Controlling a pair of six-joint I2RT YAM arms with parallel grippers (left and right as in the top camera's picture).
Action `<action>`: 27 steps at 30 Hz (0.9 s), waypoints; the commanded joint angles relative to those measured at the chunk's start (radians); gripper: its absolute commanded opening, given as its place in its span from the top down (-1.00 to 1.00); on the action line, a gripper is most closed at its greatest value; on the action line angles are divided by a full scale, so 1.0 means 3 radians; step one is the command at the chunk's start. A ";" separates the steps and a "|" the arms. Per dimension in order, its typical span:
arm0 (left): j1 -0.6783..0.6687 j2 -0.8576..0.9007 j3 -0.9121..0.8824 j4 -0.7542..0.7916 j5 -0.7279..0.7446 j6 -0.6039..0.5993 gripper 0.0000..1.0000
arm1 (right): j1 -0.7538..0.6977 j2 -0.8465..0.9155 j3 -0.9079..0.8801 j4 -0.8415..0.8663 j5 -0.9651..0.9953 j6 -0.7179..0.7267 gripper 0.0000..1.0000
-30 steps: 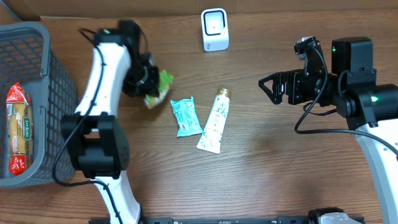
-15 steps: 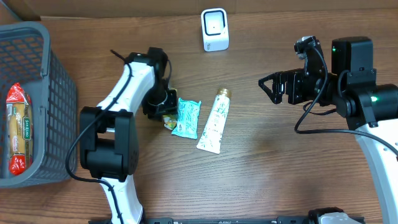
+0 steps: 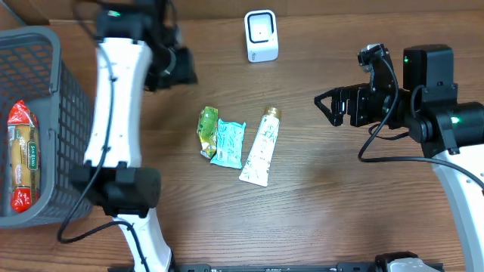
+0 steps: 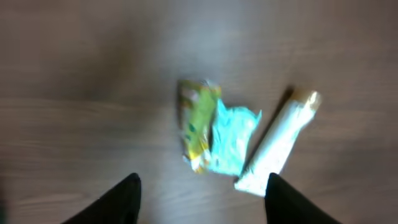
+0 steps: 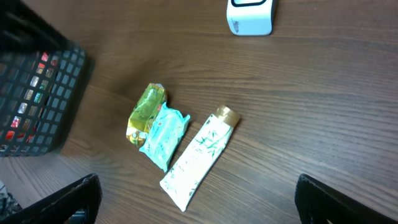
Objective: Scan the item barcode
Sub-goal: 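Reach into the basket and grasp the spaghetti pack with the left gripper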
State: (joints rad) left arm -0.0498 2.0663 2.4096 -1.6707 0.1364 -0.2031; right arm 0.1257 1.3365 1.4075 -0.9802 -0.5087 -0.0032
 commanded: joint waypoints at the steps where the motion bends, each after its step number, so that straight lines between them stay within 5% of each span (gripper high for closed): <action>1: 0.0371 -0.0074 0.0558 -0.0064 -0.0205 0.0080 -0.31 | -0.0009 -0.0003 0.0062 0.0014 0.0006 -0.0013 -0.99; 17: 0.2394 -0.0280 0.0416 -0.0013 -0.0197 0.0055 -0.16 | -0.0009 -0.0003 0.0062 -0.0020 0.0008 -0.0015 -1.00; 27: 0.2797 -0.0277 -0.0604 0.0848 -0.0633 0.0156 0.03 | -0.0009 -0.0003 0.0062 0.0019 0.0009 -0.0015 -1.00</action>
State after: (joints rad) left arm 0.7830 2.0071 2.3253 -1.4738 0.0128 -0.1795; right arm 0.1257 1.3365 1.4075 -0.9794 -0.5083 -0.0036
